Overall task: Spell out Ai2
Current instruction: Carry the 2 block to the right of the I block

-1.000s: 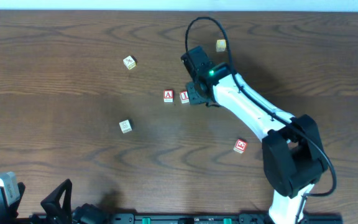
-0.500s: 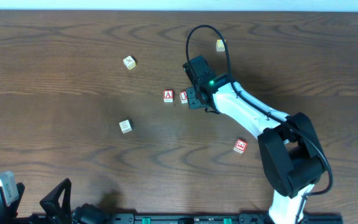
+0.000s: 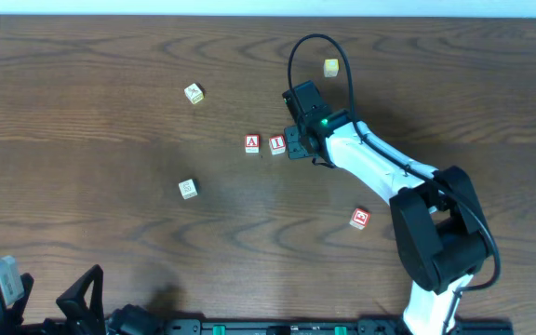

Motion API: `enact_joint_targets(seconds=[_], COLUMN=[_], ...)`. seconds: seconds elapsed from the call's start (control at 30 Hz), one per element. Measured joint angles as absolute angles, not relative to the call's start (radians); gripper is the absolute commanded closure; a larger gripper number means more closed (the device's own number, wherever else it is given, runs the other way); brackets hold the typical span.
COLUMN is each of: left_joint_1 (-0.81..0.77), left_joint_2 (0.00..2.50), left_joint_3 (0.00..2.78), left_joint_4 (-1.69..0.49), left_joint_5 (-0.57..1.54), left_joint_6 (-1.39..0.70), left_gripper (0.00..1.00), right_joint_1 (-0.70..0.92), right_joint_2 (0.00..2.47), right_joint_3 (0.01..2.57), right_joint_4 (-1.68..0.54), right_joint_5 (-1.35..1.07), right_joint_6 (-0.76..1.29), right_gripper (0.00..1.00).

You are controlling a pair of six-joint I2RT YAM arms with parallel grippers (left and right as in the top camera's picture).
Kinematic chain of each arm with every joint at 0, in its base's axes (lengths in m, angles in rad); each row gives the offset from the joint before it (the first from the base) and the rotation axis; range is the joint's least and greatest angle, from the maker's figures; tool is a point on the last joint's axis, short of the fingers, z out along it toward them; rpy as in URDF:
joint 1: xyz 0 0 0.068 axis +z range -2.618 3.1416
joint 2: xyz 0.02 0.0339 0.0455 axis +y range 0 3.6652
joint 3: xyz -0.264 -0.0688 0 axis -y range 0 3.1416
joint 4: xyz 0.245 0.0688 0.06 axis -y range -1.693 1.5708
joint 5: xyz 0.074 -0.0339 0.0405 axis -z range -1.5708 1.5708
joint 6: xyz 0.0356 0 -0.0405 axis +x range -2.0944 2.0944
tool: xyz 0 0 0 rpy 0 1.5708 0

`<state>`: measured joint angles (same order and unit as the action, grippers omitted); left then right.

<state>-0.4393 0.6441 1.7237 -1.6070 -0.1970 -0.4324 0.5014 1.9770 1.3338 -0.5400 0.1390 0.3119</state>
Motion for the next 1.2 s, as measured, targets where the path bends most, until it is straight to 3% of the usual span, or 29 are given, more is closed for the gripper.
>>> enact_joint_targets(seconds=[1.2], left_joint_1=[-0.439], left_joint_2=[0.644], left_joint_3=[1.724], left_joint_4=[-1.607], left_joint_5=[-0.218], left_joint_6=[-0.449], left_gripper=[0.05], right_joint_1=[0.503], right_joint_2=[1.977], right_joint_3=[1.250], right_joint_4=[-0.419], right_joint_5=[0.104], right_joint_6=[0.464], right_gripper=[0.80])
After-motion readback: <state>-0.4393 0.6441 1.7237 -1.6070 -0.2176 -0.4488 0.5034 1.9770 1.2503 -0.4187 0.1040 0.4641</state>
